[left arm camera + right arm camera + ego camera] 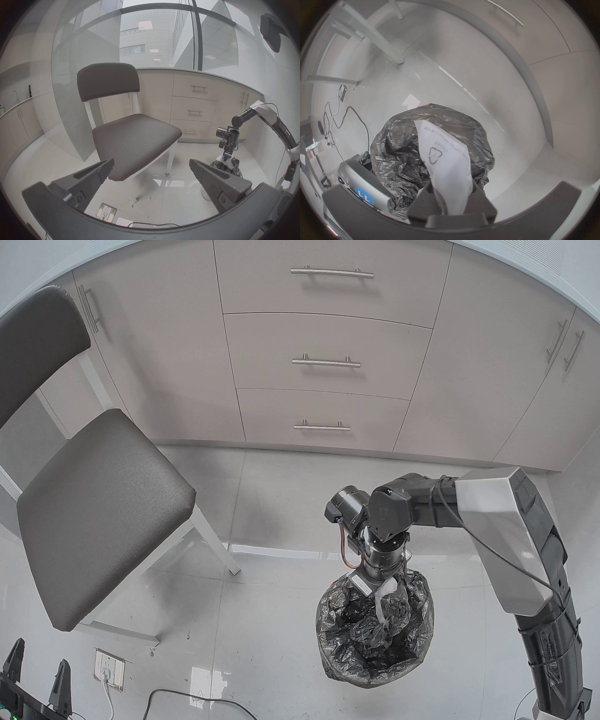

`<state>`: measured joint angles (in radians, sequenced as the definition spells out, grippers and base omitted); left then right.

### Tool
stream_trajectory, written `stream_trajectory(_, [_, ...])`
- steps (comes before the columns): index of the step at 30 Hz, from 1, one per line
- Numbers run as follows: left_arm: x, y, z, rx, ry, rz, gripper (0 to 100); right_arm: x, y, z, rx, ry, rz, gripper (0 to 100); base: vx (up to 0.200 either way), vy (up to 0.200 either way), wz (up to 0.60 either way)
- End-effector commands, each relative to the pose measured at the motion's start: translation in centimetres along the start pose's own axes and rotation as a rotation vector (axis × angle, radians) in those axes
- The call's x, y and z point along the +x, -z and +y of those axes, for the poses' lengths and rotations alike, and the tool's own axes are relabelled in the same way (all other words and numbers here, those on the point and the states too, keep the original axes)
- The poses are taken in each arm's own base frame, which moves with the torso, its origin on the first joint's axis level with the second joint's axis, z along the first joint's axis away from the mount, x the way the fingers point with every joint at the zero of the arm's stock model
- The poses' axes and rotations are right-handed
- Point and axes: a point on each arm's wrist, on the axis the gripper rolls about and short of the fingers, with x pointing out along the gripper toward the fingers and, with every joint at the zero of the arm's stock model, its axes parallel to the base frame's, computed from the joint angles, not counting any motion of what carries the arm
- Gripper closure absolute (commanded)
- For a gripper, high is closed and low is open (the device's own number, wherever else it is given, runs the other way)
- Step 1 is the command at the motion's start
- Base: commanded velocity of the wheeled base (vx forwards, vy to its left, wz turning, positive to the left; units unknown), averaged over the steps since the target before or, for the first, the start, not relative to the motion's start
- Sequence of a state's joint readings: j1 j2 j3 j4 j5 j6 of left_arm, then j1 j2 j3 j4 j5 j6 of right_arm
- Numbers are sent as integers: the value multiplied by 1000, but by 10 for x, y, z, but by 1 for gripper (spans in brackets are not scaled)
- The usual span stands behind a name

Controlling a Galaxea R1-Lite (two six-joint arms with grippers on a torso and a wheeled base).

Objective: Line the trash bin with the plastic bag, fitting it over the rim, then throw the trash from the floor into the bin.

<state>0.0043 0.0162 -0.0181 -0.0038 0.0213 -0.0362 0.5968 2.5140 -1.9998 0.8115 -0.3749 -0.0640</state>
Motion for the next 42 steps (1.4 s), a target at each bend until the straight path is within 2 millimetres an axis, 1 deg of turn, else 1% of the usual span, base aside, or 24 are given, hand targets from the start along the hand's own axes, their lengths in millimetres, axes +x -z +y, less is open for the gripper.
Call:
stream_trajectory(1, [0,5,0,-1,-1,3,0,12,1,14,-33,-5,23,100,0,0,0])
stream_trajectory(2, [0,5,0,-1,-1,3,0,16,2,21,-46,-6,33,100,0,0,0])
stream_trajectory(4, [0,5,0,1,-1,3,0,20,3,24,-54,-7,45,100,0,0,0])
stream_trajectory(11, [0,5,0,-1,-1,3,0,30,6,26,-77,3,85,100,0,0,0])
stream_trajectory(12, [0,5,0,-1,-1,3,0,30,7,26,-80,3,91,0,0,0,0])
stream_trajectory(17, [0,5,0,-1,-1,3,0,33,10,27,-83,0,118,0,0,0,0])
stream_trajectory(21, [0,5,0,-1,-1,3,0,32,9,28,-85,0,111,0,0,0,0])
stream_trajectory(24, [0,5,0,1,-1,3,0,28,7,26,-77,0,94,0,0,0,0])
stream_trajectory(31, [0,5,0,-1,-1,3,0,3,4,16,-37,-7,46,0,0,0,0])
stream_trajectory(35, [0,5,0,1,-1,3,0,-3,4,16,-37,-9,38,0,0,0,0])
stream_trajectory(36, [0,5,0,1,-1,3,0,-3,4,16,-37,-9,38,100,0,0,0])
stream_trajectory(37, [0,5,0,1,-1,3,0,-3,4,22,-46,-11,37,100,0,0,0])
stream_trajectory(38, [0,5,0,1,-1,3,0,-3,4,22,-46,-11,37,100,0,0,0])
stream_trajectory(41, [0,5,0,-1,-1,3,0,6,6,33,-45,-23,59,100,0,0,0])
stream_trajectory(42, [0,5,0,-1,-1,3,0,6,6,33,-45,-23,59,100,0,0,0])
